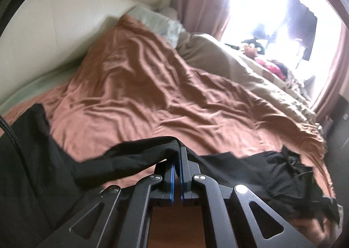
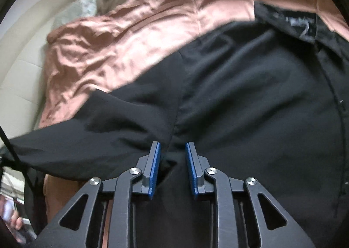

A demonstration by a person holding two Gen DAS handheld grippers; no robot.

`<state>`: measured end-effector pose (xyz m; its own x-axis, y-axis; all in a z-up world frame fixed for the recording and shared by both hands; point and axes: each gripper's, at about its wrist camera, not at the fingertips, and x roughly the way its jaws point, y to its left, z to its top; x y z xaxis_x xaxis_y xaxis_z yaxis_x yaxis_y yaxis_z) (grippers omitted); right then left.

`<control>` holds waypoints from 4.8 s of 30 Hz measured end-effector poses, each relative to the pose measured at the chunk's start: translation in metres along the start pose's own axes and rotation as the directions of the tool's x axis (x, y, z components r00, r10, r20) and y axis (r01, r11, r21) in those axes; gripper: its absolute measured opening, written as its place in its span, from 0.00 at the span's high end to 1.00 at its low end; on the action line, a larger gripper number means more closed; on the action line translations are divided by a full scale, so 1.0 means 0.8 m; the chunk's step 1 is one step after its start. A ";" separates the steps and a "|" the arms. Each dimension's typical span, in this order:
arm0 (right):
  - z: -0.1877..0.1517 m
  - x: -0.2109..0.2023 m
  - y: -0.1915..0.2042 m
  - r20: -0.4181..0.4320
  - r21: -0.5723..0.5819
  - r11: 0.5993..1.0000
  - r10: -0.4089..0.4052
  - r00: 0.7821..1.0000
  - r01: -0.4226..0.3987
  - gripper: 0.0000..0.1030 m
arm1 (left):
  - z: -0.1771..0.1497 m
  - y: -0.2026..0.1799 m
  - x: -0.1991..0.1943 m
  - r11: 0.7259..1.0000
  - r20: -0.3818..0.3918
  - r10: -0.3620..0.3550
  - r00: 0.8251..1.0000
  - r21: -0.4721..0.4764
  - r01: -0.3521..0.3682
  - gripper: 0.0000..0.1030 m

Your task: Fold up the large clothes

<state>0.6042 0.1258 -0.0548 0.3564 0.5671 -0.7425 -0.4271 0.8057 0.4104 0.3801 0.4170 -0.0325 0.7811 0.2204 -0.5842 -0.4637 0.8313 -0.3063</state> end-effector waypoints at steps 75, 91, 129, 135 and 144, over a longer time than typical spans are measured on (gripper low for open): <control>-0.077 -0.208 -0.195 0.069 -0.156 0.962 -0.216 0.974 0.224 0.37 | -0.139 -0.305 0.058 0.920 -0.390 -0.159 0.907 0.275 0.279 0.23; -0.024 -0.209 -0.225 0.138 -0.048 0.943 -0.321 0.937 0.330 0.72 | -0.193 -0.253 0.119 0.938 -0.505 -0.037 0.862 0.281 0.205 0.39; -0.265 -0.499 -0.553 0.378 0.622 0.782 -0.322 0.868 0.019 0.37 | -0.193 -0.350 0.058 0.927 -0.434 -0.035 0.900 0.323 0.192 0.31; -0.305 -0.511 -0.585 0.377 0.706 0.708 -0.347 0.859 -0.024 0.46 | -0.206 -0.391 0.051 0.911 -0.428 -0.076 0.901 0.337 0.237 0.22; -0.313 -0.494 -0.617 0.388 0.772 0.630 -0.361 0.848 -0.086 0.62 | -0.221 -0.425 0.054 0.889 -0.443 -0.073 0.894 0.378 0.260 0.22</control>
<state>0.4665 -0.5387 -0.0966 0.7788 0.2568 -0.5723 0.3422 0.5907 0.7308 0.4975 0.0536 -0.0864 0.5466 -0.0893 -0.8327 -0.0513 0.9889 -0.1397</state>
